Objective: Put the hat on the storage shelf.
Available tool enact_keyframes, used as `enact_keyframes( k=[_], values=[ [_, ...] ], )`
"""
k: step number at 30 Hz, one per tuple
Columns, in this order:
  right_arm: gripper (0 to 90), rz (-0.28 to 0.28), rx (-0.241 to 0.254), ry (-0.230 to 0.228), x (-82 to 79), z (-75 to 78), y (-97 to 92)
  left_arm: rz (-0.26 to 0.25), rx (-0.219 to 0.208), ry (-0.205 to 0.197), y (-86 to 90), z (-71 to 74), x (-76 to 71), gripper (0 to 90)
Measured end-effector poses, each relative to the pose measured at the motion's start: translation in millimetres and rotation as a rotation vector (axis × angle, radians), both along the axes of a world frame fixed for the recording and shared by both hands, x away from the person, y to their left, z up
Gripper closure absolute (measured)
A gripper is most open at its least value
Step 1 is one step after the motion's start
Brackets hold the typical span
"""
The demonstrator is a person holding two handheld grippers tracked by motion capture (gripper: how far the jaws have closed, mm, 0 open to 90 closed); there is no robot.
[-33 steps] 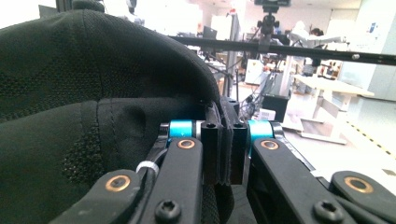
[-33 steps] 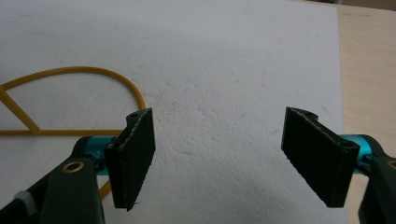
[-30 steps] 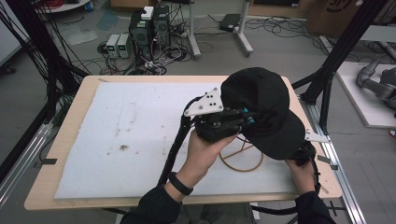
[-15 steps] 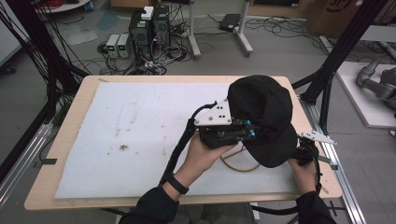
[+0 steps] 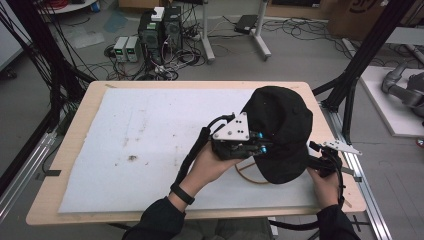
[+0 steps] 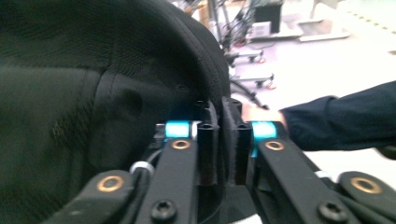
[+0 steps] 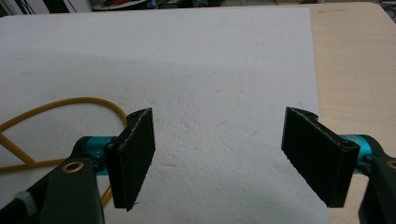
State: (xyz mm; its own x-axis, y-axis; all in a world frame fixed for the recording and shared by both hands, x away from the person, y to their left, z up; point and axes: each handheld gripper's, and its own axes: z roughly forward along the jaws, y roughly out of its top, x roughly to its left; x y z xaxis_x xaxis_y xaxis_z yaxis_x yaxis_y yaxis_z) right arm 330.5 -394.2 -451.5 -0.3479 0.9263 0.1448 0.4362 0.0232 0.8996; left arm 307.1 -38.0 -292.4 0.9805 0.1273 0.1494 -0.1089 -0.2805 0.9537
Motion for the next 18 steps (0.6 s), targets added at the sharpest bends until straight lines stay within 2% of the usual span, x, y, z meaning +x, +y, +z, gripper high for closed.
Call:
enact_keyframes(
  k=[3,6,11,15,18],
  values=[
    [25.9,-0.012,-0.008,0.002,-0.1,0.1,0.7,0.021,-0.031,0.002,4.8,0.9,-0.2,75.1],
    [25.9,-0.021,0.009,0.005,0.1,-0.1,-0.9,0.044,-0.055,0.0,11.7,2.6,-1.6,70.6],
    [25.9,-0.016,0.005,0.006,0.1,-0.1,-0.4,0.102,-0.088,0.002,25.4,1.5,-7.5,56.1],
    [25.9,-0.011,-0.005,0.002,0.2,-0.2,0.2,0.158,-0.109,-0.009,47.6,-3.4,-14.2,46.5],
    [25.8,-0.008,-0.009,0.007,0.0,0.0,0.8,0.231,-0.128,0.003,71.0,-9.4,-16.7,38.6]
  ],
)
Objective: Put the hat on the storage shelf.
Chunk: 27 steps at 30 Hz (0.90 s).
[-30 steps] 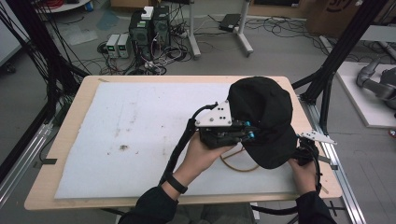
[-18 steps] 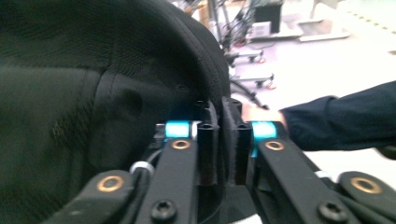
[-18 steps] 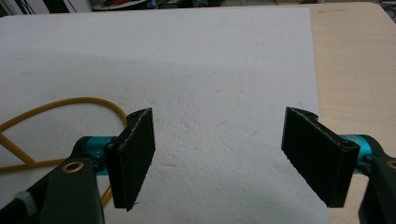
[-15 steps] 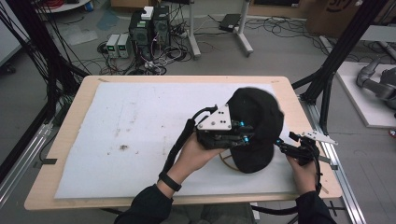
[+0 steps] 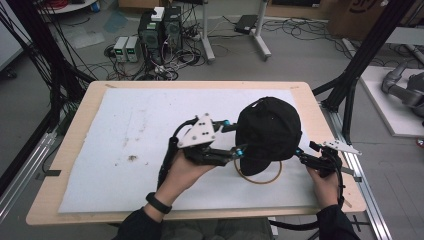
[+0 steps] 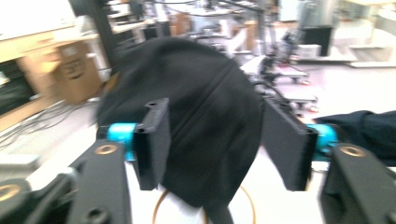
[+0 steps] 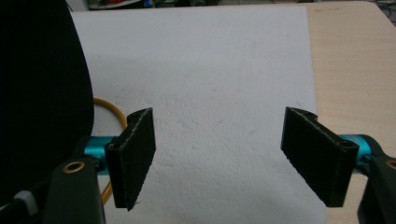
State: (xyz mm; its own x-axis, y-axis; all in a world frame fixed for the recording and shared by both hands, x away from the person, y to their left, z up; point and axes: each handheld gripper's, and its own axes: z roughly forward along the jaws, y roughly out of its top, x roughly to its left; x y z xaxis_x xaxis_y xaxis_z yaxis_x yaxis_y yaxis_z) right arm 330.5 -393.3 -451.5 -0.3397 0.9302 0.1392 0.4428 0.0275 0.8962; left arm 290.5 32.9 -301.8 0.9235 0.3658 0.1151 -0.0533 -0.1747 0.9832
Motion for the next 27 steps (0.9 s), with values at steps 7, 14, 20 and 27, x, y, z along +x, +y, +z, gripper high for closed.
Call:
enact_keyframes(
  k=[7,14,20,27],
  values=[
    [25.9,0.006,-0.023,-0.003,0.5,0.0,2.1,0.131,-0.053,0.096,65.4,-25.3,1.4,30.1],
    [25.9,0.011,-0.04,0.008,1.3,0.0,3.7,0.233,-0.045,0.141,117.3,-53.1,0.4,21.9],
    [25.9,0.01,-0.044,0.01,1.3,0.1,4.4,0.321,0.003,0.166,149.2,-78.6,0.9,19.1],
    [25.9,0.011,-0.053,0.015,1.7,0.0,5.3,0.424,0.04,0.172,173.2,-104.0,0.5,19.2]
  ],
)
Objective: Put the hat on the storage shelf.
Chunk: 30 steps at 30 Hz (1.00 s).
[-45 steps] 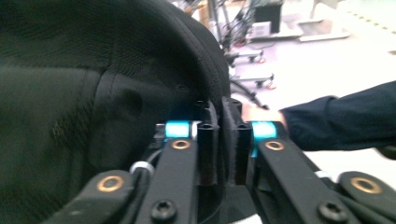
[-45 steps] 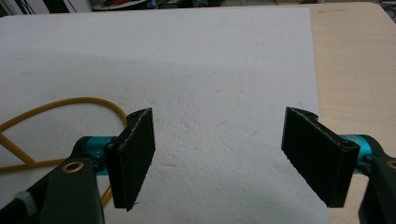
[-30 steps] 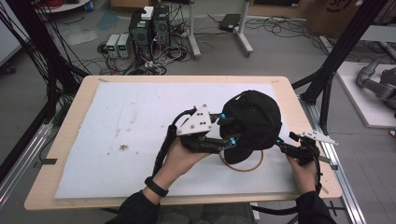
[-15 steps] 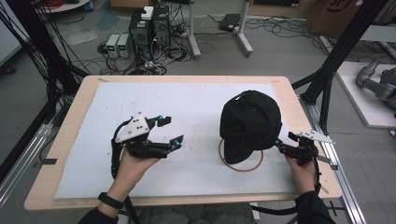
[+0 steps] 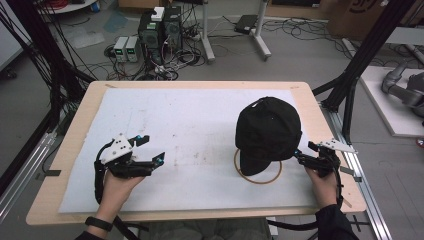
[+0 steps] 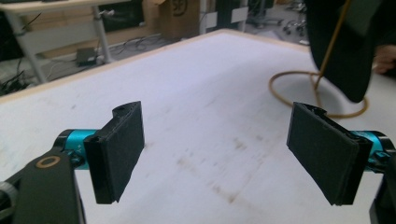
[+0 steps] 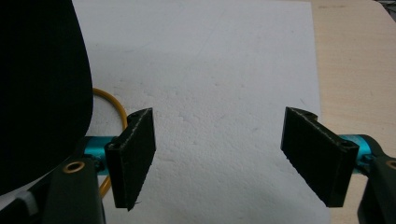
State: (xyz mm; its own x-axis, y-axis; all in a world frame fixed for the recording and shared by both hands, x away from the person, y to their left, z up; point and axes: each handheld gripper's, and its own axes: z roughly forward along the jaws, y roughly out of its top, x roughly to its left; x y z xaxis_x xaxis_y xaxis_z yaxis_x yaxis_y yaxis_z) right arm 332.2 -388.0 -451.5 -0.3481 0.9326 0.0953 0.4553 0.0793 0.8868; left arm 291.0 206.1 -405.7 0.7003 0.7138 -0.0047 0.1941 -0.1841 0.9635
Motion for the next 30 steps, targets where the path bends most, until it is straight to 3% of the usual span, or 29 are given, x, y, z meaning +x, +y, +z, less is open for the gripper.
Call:
enact_keyframes(
  k=[4,8,10,16,22,30],
  values=[
    [25.9,0.0,-0.005,0.003,0.2,-0.1,0.7,0.041,0.015,0.019,9.9,-12.9,1.6,19.5],
    [25.9,0.003,-0.008,0.002,0.3,-0.1,1.1,0.09,-0.003,0.071,21.3,-29.1,4.8,19.5],
    [25.9,0.005,-0.01,0.0,0.3,-0.1,1.2,0.1,0.004,0.077,24.3,-32.3,5.6,19.5],
    [25.9,0.014,-0.019,-0.003,0.5,-0.3,1.5,0.123,0.01,0.083,26.2,-35.9,6.8,19.4],
    [25.9,0.021,-0.026,0.003,0.2,-0.1,2.8,0.142,0.042,0.111,26.1,-43.5,9.6,19.9],
    [25.9,0.026,-0.035,0.004,1.0,-0.2,3.5,0.153,0.03,0.114,27.7,-44.2,9.7,20.0]
  ],
)
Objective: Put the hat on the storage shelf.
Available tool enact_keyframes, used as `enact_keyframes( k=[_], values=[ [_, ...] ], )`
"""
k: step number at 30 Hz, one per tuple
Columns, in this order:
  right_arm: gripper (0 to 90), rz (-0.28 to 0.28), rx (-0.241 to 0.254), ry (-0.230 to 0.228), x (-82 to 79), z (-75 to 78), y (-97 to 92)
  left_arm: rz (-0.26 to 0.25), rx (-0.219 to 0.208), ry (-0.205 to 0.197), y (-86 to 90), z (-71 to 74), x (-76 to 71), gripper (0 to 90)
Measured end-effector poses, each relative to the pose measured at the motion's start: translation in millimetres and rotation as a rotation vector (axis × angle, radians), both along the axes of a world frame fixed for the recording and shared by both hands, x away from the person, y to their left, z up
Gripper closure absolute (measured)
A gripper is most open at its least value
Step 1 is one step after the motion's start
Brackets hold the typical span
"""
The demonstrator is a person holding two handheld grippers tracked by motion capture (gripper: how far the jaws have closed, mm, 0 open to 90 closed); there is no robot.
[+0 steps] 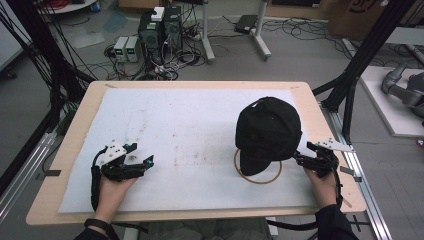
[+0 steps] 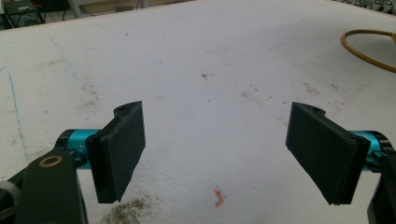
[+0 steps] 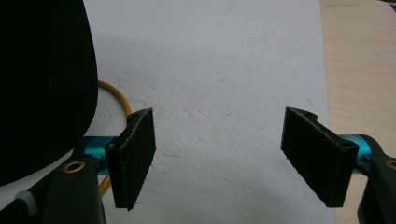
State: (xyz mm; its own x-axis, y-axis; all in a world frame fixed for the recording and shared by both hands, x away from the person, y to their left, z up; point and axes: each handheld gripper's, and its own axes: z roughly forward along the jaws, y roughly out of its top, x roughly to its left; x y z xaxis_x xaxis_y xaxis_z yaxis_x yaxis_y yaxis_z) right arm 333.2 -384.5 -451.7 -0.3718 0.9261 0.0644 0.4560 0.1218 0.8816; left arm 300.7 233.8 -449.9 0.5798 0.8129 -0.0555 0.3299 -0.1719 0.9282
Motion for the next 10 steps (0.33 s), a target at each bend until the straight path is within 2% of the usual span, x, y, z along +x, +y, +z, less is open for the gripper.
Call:
enact_keyframes(
  k=[10],
  values=[
    [25.9,0.006,-0.007,0.004,0.4,0.0,0.4,0.0,0.009,0.002,-0.2,-0.1,0.4,20.0]
  ],
)
